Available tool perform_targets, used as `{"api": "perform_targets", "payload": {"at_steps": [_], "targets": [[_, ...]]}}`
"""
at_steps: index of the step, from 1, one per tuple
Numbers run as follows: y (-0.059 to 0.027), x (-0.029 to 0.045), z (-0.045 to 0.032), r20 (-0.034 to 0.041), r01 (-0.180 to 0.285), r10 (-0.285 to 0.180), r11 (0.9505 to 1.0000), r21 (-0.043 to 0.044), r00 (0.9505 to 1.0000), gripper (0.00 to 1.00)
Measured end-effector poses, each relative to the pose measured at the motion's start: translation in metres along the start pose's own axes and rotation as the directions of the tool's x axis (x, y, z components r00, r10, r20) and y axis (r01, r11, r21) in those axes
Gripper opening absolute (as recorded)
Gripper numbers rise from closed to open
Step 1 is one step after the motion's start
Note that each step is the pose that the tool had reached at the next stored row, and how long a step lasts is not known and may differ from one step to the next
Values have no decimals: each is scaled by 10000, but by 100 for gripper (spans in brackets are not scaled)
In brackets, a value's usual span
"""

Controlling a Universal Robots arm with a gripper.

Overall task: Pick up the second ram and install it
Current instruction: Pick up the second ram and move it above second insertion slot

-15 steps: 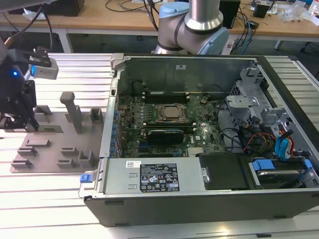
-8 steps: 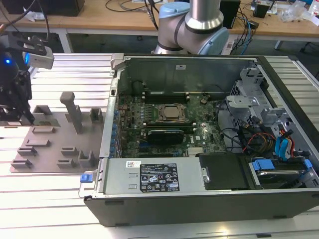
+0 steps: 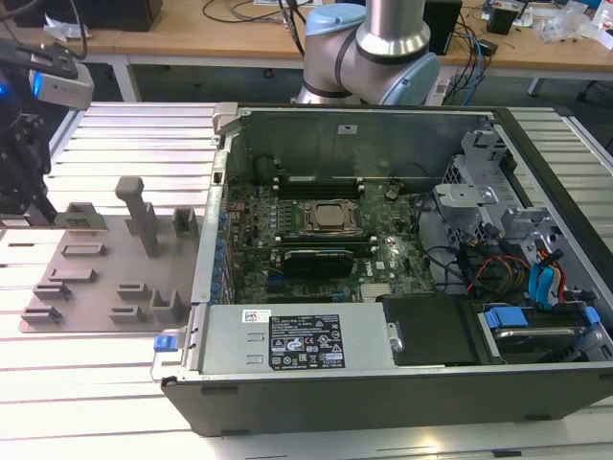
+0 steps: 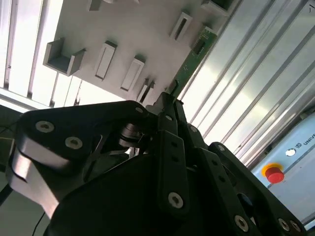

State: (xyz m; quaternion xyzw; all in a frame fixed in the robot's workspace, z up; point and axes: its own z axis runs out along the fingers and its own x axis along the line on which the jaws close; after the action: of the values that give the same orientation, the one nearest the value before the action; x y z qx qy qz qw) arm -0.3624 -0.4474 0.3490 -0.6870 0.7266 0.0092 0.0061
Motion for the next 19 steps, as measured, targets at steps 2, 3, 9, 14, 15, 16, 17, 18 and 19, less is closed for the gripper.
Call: {"api": "perform_targets", "payload": {"at_steps": [2, 3, 9, 14, 15, 16, 17, 18, 19], "targets": [[1, -3, -89, 1, 0, 0, 10000, -1, 10000, 13], [1, -3, -124, 0, 0, 0, 10000, 0, 10000, 13], [1, -10, -300, 0, 1, -1, 10000, 0, 10000, 13], [2, -15, -441, 1, 1, -1, 10000, 0, 10000, 13], [2, -16, -460, 1, 1, -1, 10000, 0, 10000, 13], [3, -17, -485, 1, 0, 0, 10000, 0, 10000, 13], [3, -18, -520, 1, 1, -1, 10000, 0, 10000, 13], [3, -19, -563, 0, 0, 0, 10000, 0, 10000, 13], [4, -21, -611, 1, 0, 0, 10000, 0, 10000, 13]]}}
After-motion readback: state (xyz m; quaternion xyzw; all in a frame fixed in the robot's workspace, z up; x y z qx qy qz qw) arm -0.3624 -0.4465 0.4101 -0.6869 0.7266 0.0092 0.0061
